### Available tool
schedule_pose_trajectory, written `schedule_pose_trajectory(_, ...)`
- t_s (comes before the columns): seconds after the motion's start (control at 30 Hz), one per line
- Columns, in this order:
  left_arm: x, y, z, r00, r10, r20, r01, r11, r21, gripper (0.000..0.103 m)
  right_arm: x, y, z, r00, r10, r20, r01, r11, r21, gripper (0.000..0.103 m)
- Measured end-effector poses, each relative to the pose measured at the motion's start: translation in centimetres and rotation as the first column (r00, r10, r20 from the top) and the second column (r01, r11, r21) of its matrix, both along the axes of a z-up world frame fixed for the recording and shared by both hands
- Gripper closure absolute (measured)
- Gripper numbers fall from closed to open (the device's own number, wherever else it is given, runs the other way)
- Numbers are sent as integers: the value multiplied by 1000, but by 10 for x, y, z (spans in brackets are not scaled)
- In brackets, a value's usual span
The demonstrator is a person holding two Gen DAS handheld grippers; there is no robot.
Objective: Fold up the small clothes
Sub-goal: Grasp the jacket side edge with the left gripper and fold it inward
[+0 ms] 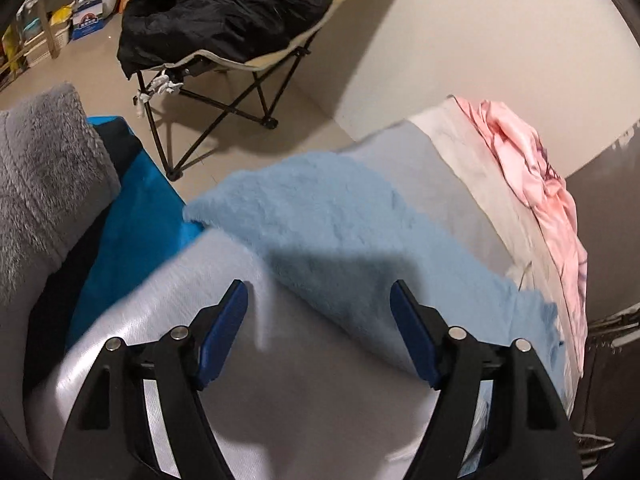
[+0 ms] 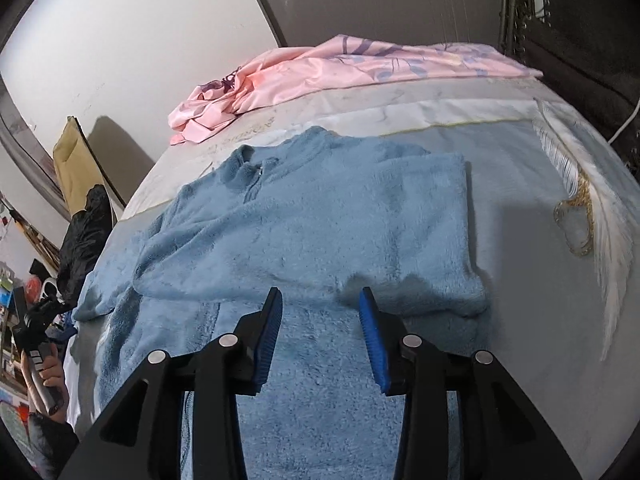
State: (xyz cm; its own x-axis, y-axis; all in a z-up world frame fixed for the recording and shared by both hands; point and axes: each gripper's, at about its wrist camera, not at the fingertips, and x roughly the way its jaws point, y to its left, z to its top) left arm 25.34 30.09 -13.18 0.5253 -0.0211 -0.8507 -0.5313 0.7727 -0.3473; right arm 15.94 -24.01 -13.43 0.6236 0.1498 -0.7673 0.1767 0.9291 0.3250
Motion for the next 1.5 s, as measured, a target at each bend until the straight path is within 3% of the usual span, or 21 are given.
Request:
schedule_pose_trajectory(0.23, 17, 25, -2, 996, 77, 45, -74, 996, -52, 32, -2, 0, 6, 1000, -26, 2, 26, 1000, -13, 61)
schedule_pose_trajectory(0.27, 18, 27, -3, 995, 88, 48, -85, 995, -60, 49, -3, -1, 6, 999, -33, 0, 33, 999, -11, 60)
schedule_pose_trajectory(0.3, 19, 29, -5, 996, 78, 51, -73, 994, -79, 79, -4, -1, 5, 999, -36, -3, 36, 999, -6, 59)
schedule_pose_trajectory(0.33, 21, 31, -7, 997, 61, 53, -55, 994, -97, 92, -4, -2, 5, 999, -40, -5, 40, 999, 4, 59)
schedule_pose_trajectory(0.37, 22, 31, -7, 997, 51, 54, -45, 994, -101, 94, -4, -4, 4, 999, -42, -8, 42, 999, 23, 59)
schedule_pose_trajectory(0.53, 24, 7, 19, 996, -26, 80, 20, 998, 66, 98, -6, -6, 5, 999, -40, 3, 40, 998, 44, 59)
schedule_pose_trajectory(0.67, 23, -31, 63, 983, -119, 139, 92, 978, 188, 98, -8, -8, 6, 999, -33, 12, 32, 997, 72, 58)
schedule_pose_trajectory(0.8, 25, -78, 99, 959, -226, 172, 178, 950, 255, 98, -11, -11, 8, 999, -21, 28, 18, 995, 97, 58)
schedule_pose_trajectory(1.0, 27, -172, 130, 895, -410, 173, 330, 872, 360, 98, -24, -27, 12, 998, -30, 62, 22, 991, 132, 57)
schedule_pose_trajectory(1.17, 26, -252, 127, 836, -531, 141, 432, 794, 429, 98, -40, -48, 8, 996, -59, 73, 47, 986, 158, 57)
schedule_pose_trajectory(1.33, 28, -333, 97, 769, -635, 75, 543, 710, 448, 98, -51, -70, -1, 994, -94, 64, 81, 979, 186, 57)
schedule_pose_trajectory(1.5, 23, -395, 37, 708, -705, -43, 649, 625, 433, 98, -57, -88, -8, 990, -127, 54, 113, 972, 207, 56)
